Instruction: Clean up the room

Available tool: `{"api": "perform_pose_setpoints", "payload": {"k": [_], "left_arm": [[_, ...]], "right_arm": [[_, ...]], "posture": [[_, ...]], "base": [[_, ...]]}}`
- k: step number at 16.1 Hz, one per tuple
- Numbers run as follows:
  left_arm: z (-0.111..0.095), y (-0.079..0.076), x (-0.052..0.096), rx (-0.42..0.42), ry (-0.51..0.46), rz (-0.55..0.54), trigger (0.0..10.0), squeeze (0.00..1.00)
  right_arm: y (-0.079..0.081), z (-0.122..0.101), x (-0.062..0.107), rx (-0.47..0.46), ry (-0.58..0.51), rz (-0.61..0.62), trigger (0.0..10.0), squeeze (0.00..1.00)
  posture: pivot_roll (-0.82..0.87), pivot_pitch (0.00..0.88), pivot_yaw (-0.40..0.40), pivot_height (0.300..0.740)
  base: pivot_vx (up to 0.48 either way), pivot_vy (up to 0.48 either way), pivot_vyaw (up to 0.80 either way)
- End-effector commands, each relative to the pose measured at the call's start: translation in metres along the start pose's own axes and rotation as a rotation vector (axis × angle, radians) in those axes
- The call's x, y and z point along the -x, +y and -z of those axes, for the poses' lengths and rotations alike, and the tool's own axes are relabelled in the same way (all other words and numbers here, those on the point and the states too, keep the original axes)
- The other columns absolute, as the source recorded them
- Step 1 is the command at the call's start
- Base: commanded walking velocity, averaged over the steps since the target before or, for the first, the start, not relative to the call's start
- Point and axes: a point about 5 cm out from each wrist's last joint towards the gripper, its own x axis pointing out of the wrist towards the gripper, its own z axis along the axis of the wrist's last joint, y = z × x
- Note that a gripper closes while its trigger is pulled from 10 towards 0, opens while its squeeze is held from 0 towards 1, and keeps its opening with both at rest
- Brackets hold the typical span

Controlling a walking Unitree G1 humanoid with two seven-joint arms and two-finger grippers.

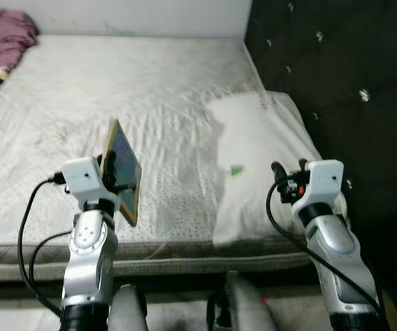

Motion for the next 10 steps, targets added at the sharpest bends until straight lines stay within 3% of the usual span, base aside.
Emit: {"api": "perform_pose_setpoints", "payload": {"k": [1,7,10], "left_arm": [[-0.0079,-0.0056,-0.0017,0.003,-0.041,0.029,10.0,0.0],[-0.0104,-0.0059,-0.002,0.025,-0.061,0.044,10.0,0.0],[-0.0131,-0.0065,-0.0031,0.036,-0.083,0.057,10.0,0.0]], "right_arm": [[-0.0012,0.0009,-0.0009,0.005,0.012,-0.004,10.0,0.0],[-0.0014,0.002,-0.0034,0.019,0.018,-0.012,10.0,0.0],[-0.0015,0.0027,-0.0044,0.024,0.025,-0.018,10.0,0.0]], "posture": [[-0.11,0.08,-0.039,0.636],[-0.11,0.075,-0.048,0.636],[-0.11,0.077,-0.057,0.636]], "base": [[0.0,0.0,0.0],[0.0,0.0,0.0],[0.313,0.0,0.0]]}}
